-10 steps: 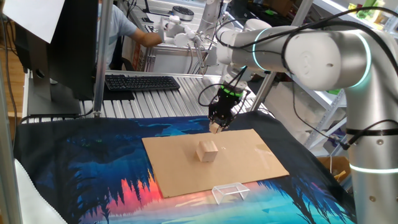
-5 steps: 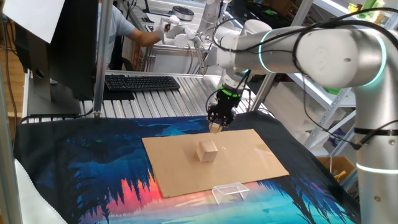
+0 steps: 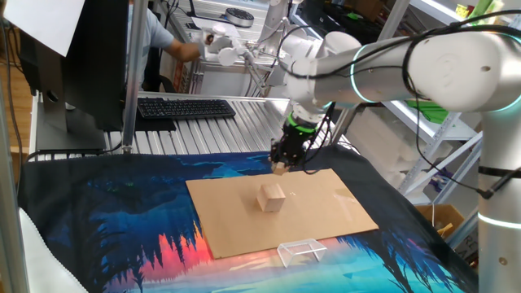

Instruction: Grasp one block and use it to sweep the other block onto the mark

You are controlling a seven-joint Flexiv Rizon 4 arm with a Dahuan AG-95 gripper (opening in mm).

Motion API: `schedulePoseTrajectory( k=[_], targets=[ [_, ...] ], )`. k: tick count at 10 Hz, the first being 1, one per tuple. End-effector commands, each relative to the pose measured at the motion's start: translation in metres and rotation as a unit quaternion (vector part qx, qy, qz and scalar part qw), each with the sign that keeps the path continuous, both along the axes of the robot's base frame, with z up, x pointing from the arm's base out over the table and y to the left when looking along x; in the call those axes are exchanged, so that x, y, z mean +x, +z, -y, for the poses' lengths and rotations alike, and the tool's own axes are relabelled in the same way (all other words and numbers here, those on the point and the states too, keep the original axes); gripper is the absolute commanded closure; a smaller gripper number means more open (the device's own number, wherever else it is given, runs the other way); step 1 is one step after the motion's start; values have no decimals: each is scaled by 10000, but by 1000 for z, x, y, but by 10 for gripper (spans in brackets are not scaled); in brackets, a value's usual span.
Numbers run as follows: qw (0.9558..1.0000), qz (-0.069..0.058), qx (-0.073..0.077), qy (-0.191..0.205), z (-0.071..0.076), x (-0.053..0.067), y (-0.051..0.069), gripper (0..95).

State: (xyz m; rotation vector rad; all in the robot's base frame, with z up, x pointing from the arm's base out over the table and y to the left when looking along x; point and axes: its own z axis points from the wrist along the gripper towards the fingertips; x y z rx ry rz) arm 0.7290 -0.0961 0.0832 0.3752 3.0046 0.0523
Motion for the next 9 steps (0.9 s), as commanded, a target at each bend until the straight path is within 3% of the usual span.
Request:
schedulePoseTrajectory(
  k=[1,4,5,7,8,9],
  targets=[
    [10000,-4,-34,-39,-21,13,-7,950],
    [10000,-57,-66,-4,-30,26,-18,950],
    [9998,-130,-138,4,-30,28,-22,950],
    [9987,-481,-180,66,-30,29,-26,950],
    [9980,-583,-199,141,-30,29,-26,950],
    [9978,-599,-193,184,-30,28,-27,950]
  ],
)
